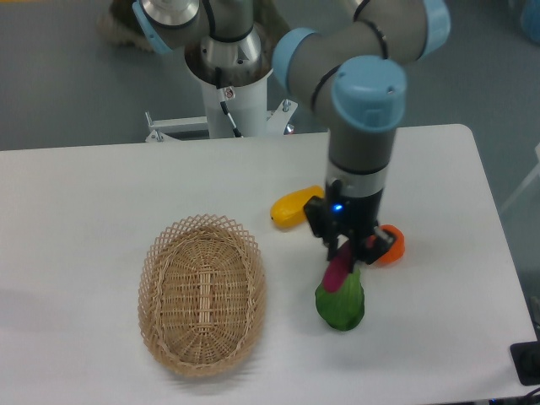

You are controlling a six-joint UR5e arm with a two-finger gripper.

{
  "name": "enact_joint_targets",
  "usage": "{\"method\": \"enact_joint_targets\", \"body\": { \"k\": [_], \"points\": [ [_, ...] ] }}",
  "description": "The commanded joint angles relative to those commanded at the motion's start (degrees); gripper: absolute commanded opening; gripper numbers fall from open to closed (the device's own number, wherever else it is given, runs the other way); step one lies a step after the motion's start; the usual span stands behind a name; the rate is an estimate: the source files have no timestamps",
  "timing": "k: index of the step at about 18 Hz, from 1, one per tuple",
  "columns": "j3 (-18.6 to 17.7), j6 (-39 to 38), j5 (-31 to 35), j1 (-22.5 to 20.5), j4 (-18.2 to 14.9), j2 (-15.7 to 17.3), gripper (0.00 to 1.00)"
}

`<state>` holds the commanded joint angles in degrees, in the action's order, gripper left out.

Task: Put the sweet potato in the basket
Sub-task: 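Carry the held sweet potato over to the wicker basket, then lower the sweet potato into the basket and open the gripper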

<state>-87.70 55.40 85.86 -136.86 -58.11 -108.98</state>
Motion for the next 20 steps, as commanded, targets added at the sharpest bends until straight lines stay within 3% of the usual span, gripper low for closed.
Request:
{"method": "enact_joint_targets", "body": {
  "k": [4, 8, 11, 14, 20],
  "points": [
    [-4.92, -5.91, 0.97, 3.87, 3.79, -0.18, 0.41],
    [-8.79, -6.18, 1.06, 6.86, 4.93, -0.88, 0.41],
    [-11.34, -6.27, 1.41, 9.41, 7.65, -1.93, 0.42],
    [-11.61, -6.27, 3.69, 12.04, 8.28, -4.74, 0.42],
    [-11.97, -6.27, 4.22, 13.64, 8.45, -6.76, 0.43]
  ]
}}
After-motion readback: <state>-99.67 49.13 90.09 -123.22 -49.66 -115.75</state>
